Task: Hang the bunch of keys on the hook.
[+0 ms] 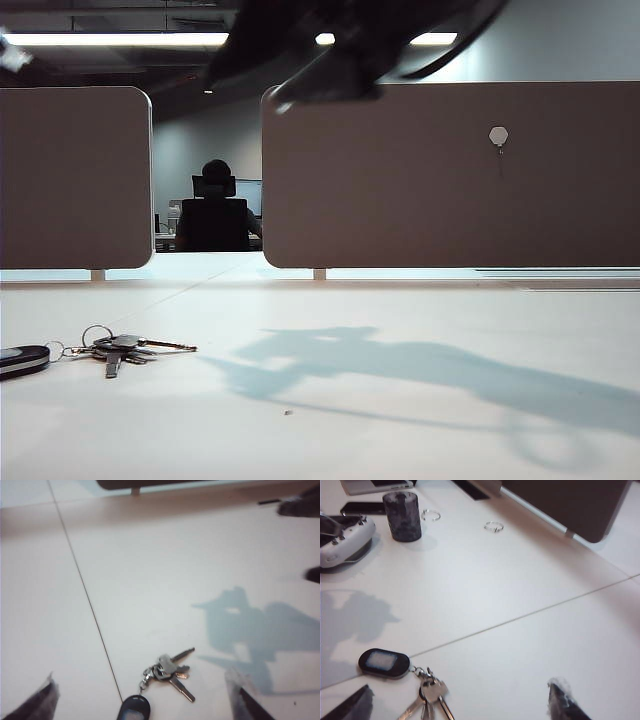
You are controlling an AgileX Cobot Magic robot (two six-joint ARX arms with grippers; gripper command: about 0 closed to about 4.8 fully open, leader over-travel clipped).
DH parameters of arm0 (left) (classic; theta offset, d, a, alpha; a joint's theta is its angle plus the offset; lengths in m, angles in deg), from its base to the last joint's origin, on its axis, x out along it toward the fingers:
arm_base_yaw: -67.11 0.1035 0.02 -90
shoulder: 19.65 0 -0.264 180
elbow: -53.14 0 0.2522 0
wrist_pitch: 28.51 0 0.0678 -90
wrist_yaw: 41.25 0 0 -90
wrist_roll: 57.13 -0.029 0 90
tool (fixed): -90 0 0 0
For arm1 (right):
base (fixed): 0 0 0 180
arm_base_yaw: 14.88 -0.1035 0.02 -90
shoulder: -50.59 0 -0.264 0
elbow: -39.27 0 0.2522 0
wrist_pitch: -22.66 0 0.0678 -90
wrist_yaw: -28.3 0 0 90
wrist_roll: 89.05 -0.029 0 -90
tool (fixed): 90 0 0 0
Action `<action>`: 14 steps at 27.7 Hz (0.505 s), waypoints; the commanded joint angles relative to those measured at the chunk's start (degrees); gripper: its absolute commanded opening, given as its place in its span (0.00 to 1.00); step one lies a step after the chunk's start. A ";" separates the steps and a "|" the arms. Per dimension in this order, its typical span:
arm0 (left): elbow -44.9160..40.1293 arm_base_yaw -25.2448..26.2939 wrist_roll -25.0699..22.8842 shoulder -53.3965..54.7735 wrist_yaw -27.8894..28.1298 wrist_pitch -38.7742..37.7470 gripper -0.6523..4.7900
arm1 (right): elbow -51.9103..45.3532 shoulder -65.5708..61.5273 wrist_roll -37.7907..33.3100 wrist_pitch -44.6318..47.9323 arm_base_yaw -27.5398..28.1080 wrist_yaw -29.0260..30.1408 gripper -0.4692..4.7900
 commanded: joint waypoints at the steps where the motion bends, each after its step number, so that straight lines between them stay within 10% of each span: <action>1: 0.63 -0.42 -2.62 -0.02 1.57 -2.14 1.00 | 5.20 -6.75 2.97 0.26 -1.38 2.21 1.00; 14: 3.06 -0.42 -6.60 0.07 8.22 -9.01 1.00 | 10.49 -22.23 5.79 0.33 -7.43 1.90 0.89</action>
